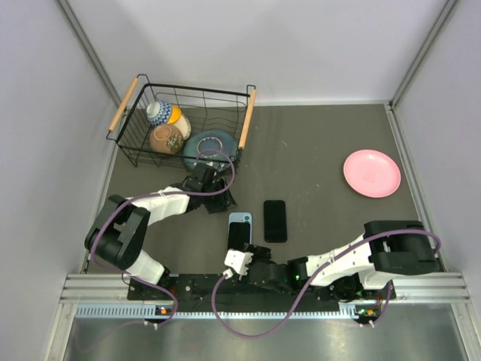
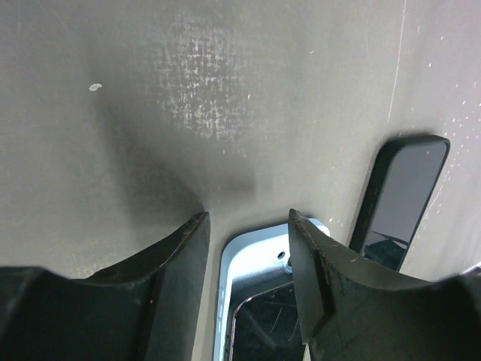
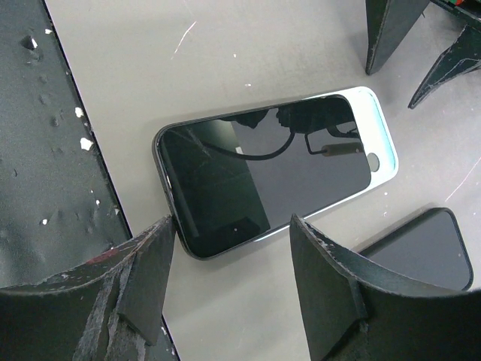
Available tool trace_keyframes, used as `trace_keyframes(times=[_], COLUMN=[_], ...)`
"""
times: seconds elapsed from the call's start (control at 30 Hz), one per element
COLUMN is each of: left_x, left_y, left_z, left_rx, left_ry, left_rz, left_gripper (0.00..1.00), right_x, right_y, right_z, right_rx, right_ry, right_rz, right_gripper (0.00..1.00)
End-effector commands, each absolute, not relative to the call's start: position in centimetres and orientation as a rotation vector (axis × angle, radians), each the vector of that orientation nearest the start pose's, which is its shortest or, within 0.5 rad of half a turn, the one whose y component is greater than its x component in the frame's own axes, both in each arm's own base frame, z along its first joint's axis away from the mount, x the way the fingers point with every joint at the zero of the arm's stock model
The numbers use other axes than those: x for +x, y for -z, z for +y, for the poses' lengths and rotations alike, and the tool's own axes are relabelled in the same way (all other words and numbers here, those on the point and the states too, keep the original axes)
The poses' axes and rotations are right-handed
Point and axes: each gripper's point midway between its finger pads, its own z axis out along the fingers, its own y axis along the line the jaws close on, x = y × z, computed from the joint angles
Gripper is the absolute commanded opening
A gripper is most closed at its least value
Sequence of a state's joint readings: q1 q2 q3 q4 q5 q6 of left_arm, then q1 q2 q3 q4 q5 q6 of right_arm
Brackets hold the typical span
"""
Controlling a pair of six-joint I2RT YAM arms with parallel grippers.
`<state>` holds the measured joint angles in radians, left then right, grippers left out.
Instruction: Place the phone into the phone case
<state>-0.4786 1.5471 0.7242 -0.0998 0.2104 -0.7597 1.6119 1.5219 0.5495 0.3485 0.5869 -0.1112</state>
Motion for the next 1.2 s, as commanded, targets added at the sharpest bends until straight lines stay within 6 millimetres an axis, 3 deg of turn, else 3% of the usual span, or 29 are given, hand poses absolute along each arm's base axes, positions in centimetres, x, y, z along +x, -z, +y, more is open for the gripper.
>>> trace_keyframes(times=[0.0, 0.4, 0.6, 0.83, 1.17], left_x=[25.9, 24.7, 24.1, 23.7, 22.3], left_y=[0.1, 1.1, 1.2, 1.2, 2.7], left_z=[-18.5, -18.9, -18.3, -18.8, -19.4], left_rx=[-0.268, -0.166, -0.151, -0.118, -0.071], left_ry=[0.484, 0.332, 0.246, 0.263, 0.27], left_rz=[2.707, 2.734, 2.73, 2.739, 2.799], left_gripper=[0.51, 0.45, 0.36, 0.32, 0.31], right_x=[9.5, 9.4, 9.5, 9.7, 11.2], right_y=[-6.5, -5.7, -5.7, -5.8, -5.8], right_z=[35.6, 35.3, 35.2, 35.2, 35.0], right_rx=[-1.269, -1.278, -1.284, -1.27, -1.244], right_ry=[-0.282, -0.274, -0.262, -0.264, -0.255], right_rz=[1.575, 1.586, 1.585, 1.588, 1.632], right_gripper=[0.62, 0.64, 0.67, 0.67, 0.68])
